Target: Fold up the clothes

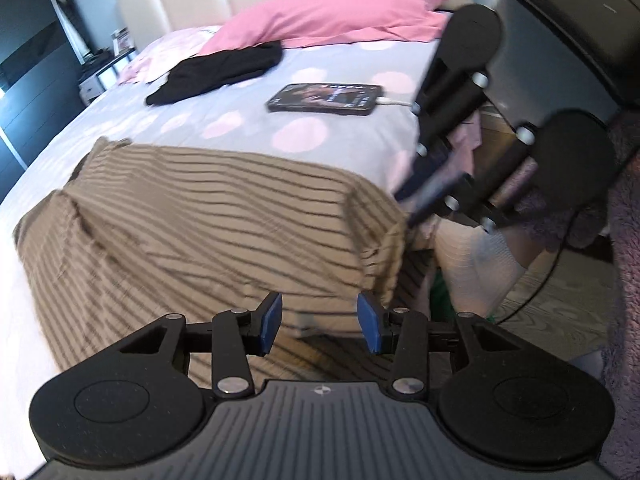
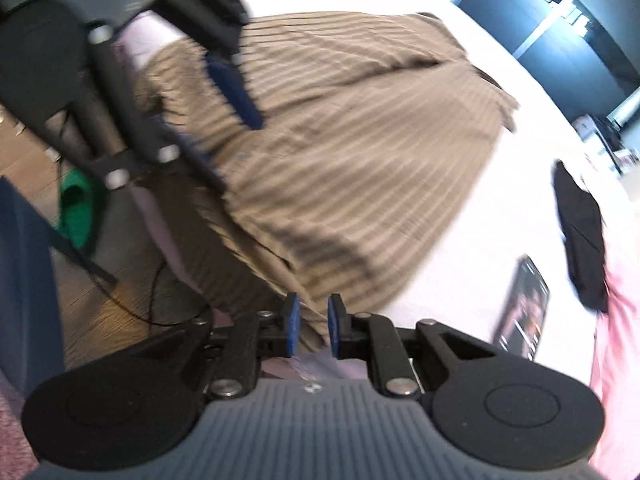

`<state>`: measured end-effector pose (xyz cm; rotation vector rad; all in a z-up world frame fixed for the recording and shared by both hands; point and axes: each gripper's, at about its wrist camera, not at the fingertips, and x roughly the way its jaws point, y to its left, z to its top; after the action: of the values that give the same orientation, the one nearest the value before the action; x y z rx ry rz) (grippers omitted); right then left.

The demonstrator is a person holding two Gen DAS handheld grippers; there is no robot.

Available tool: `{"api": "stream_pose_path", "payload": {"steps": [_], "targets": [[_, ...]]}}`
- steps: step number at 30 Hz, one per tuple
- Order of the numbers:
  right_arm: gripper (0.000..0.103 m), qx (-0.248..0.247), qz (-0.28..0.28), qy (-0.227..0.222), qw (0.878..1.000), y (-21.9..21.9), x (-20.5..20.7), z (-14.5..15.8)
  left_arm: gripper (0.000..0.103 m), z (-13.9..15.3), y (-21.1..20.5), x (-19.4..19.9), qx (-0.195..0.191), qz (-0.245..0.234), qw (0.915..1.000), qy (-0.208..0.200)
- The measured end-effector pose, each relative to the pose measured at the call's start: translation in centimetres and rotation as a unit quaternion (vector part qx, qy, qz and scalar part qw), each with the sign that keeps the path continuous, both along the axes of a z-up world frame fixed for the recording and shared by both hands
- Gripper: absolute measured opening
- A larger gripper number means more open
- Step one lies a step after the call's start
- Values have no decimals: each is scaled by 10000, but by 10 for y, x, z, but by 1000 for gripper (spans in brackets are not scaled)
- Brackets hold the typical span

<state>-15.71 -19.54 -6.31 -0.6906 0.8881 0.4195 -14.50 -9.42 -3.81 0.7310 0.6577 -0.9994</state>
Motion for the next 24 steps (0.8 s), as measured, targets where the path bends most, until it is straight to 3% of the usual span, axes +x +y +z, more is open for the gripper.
{"api": "stream_pose_path", "payload": {"steps": [6, 13, 16, 17, 19, 24], "targets": [[35, -560, 228, -12, 9982, -8, 1, -21, 41, -13, -14, -10, 282, -405, 9985, -232], [36, -814, 961, -62, 9920, -1, 8, -43, 41, -31, -19, -11, 615, -429, 9968, -276], [28, -819, 1110, 38, 9904, 2, 13, -50, 36, -36, -20, -9, 720, -374, 9960, -375], [4, -809, 1106, 125, 9905, 2, 13, -51, 25, -38, -20, -7, 751, -332, 9960, -359], [2, -767, 1097, 313, 9905, 3, 14, -53, 11, -39, -20, -2, 773, -251, 9963, -286], [2, -457, 1228, 820, 9880, 11, -5, -46, 2, -36, -17, 7, 780, -62, 9969, 0]]}}
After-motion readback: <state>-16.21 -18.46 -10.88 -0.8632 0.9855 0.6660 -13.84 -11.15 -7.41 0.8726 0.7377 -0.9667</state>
